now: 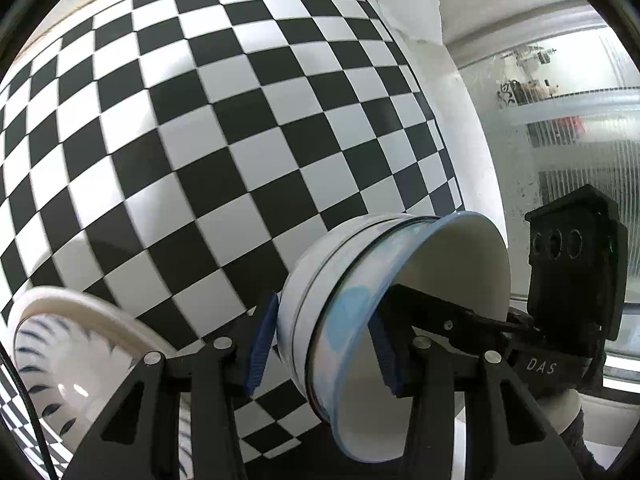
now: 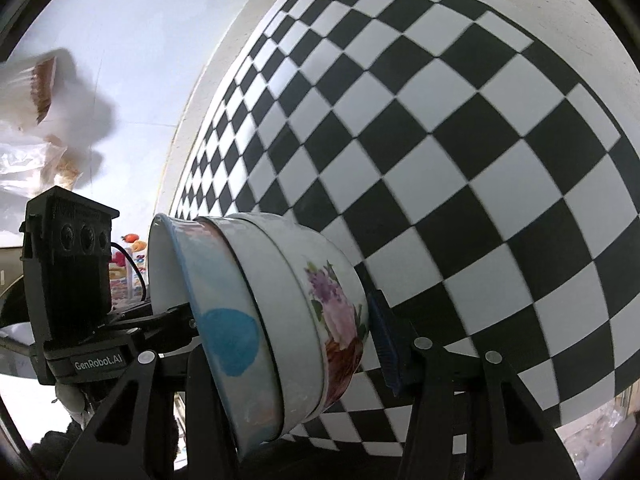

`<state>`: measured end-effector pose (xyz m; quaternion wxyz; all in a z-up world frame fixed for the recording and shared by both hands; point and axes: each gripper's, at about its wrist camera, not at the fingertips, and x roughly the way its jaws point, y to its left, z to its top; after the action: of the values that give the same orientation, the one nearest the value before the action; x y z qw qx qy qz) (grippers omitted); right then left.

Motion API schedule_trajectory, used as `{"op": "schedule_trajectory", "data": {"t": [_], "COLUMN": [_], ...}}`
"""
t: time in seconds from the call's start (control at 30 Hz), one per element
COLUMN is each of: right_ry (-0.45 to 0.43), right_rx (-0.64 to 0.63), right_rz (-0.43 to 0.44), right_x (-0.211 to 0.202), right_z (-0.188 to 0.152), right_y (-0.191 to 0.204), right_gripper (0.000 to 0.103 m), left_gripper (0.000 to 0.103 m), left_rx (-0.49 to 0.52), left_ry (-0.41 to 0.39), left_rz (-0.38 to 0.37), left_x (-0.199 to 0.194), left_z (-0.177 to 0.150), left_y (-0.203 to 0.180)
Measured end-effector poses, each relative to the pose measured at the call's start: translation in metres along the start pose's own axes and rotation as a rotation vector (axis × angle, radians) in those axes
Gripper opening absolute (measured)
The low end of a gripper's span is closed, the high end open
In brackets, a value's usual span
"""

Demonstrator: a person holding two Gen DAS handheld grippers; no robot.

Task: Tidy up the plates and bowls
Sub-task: 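Carry the bowl stack over the blue-striped plate stack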

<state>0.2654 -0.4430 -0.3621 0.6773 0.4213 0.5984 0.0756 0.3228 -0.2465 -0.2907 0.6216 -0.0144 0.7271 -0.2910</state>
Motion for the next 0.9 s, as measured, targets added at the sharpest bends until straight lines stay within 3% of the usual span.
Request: {"op": "schedule_trajectory", "data": {"t": [0.43, 0.63, 0.9], "right_ry": [0.018, 0.06, 0.141], "right_rx": [-0.107, -0.151, -0.195], "right_rz": [0.01, 0.003, 0.003], "right_x": [0.028, 0.061, 0.105], "right_z": [-0.006, -0.027, -0.059], "right_y": [0.094, 0.142, 0.169], "right_gripper": [0.05, 0.05, 0.05], "left_gripper": [0.041, 0.041, 0.041], "left_rx": [-0.057, -0.111, -0.2], "left_ry": [-0.073, -0.103, -0.113], "left_rz": [0.001, 0.003, 0.021], "left_x": [-0.061, -0.085, -0.097], "left_z": [-0.033, -0.057, -0.088], "left_y": [0.046, 0.084, 0.134]}}
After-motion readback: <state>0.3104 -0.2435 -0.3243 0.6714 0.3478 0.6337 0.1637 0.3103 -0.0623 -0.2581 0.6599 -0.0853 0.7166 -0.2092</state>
